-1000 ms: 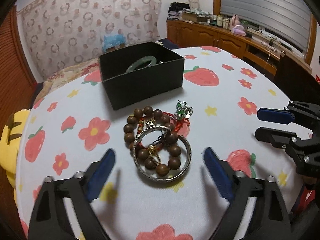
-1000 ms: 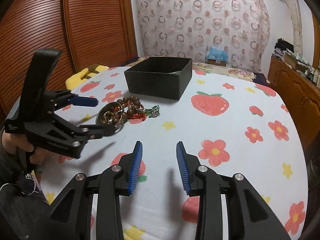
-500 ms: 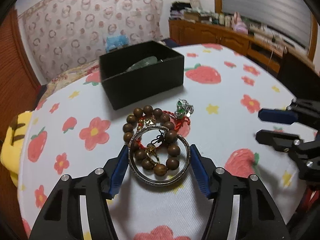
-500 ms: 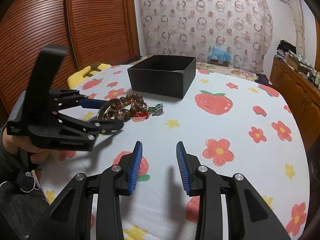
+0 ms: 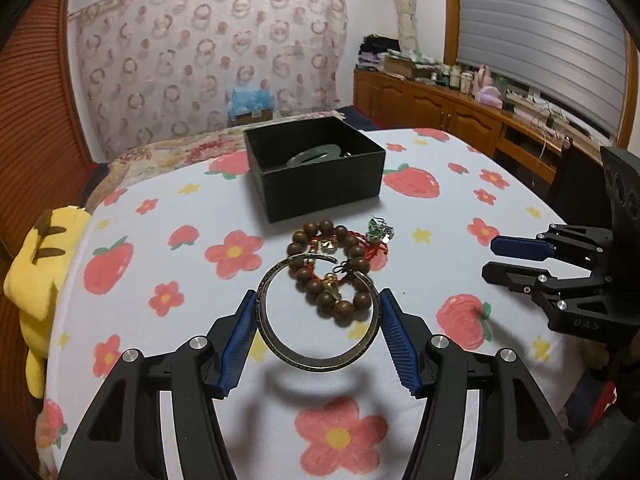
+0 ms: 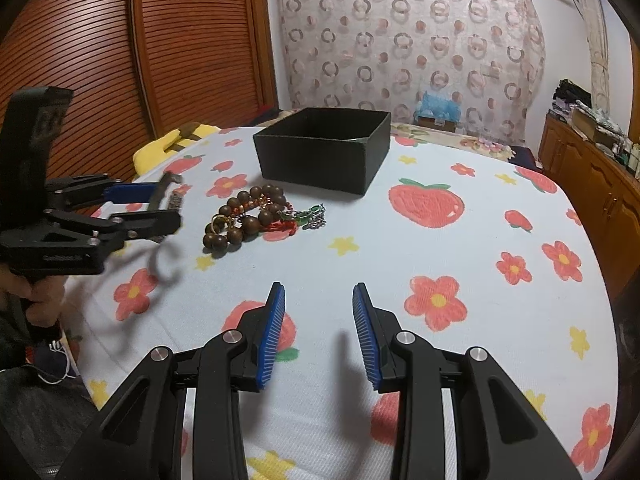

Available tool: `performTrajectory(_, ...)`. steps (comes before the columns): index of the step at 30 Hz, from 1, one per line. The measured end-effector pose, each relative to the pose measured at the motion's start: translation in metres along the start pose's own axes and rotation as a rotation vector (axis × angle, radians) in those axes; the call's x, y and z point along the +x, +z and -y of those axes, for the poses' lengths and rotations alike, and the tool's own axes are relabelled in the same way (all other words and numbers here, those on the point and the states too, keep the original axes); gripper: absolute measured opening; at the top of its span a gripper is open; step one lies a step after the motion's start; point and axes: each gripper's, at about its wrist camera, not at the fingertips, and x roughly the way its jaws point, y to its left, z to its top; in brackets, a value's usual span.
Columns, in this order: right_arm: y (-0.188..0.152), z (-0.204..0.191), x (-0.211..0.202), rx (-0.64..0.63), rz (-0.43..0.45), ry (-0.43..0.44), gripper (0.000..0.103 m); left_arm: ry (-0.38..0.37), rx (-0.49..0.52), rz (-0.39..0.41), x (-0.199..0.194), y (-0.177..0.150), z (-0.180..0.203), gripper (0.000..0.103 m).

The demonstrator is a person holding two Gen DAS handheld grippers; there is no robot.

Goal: Organize jewelry
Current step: 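Lift the silver bangle with the left gripper while the right gripper grasps the brown bead bracelet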

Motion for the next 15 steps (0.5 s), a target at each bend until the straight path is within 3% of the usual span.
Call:
performTrajectory(8, 0.023, -0.016, 0.005, -0.055, -0.011, 0.030, 0.038, 0.005, -0.038, 0.017, -0.008, -0.008, -0.015, 0.058)
performTrajectory(11, 0.039, -0.025, 0.008, -0.085, -0.006, 0.049, 0.028, 0.010, -0.046, 0.019, -0.009, -0.009, -0.019, 0.058)
performTrajectory(15, 0.060, -0.034, 0.024, -0.104, -0.020, 0.070, 0.024, 0.009, -0.058, 0.031, -0.012, -0.010, -0.024, 0.058)
